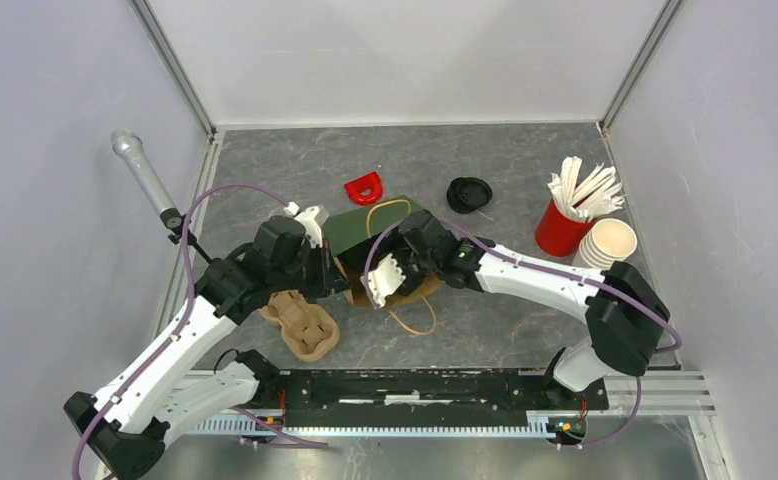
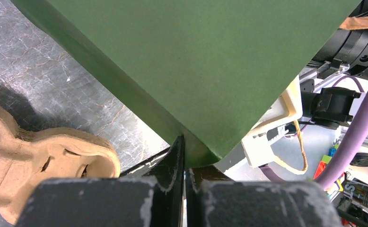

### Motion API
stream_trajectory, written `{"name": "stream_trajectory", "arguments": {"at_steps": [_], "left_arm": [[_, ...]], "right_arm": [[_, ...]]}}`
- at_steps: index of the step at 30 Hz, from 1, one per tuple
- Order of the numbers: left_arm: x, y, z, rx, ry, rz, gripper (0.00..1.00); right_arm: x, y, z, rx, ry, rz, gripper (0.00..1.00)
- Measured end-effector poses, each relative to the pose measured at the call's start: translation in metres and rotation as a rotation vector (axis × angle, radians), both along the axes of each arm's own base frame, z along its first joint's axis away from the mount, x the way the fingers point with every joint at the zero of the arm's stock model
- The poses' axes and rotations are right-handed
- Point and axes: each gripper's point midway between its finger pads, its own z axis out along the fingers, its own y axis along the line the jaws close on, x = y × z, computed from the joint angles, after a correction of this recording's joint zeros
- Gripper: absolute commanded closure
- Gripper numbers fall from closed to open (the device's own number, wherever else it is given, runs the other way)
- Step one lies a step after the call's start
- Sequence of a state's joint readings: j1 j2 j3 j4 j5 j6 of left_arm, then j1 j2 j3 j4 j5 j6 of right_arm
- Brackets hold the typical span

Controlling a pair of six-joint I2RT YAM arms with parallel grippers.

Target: Pack the takeout coffee

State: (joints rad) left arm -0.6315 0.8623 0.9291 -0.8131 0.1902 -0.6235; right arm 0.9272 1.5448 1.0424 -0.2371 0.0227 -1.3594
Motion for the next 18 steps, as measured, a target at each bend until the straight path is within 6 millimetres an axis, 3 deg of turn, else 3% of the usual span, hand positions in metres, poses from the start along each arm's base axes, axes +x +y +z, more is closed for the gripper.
{"name": "stream_trajectory", "arguments": {"at_steps": [18], "left_arm": [[0.002,-0.001,0.001,0.002,0.003,0.000,0.98]], "right_arm": [[-0.013,-0.005,-0.001,-0.021,0.037,0.023,0.10]]}}
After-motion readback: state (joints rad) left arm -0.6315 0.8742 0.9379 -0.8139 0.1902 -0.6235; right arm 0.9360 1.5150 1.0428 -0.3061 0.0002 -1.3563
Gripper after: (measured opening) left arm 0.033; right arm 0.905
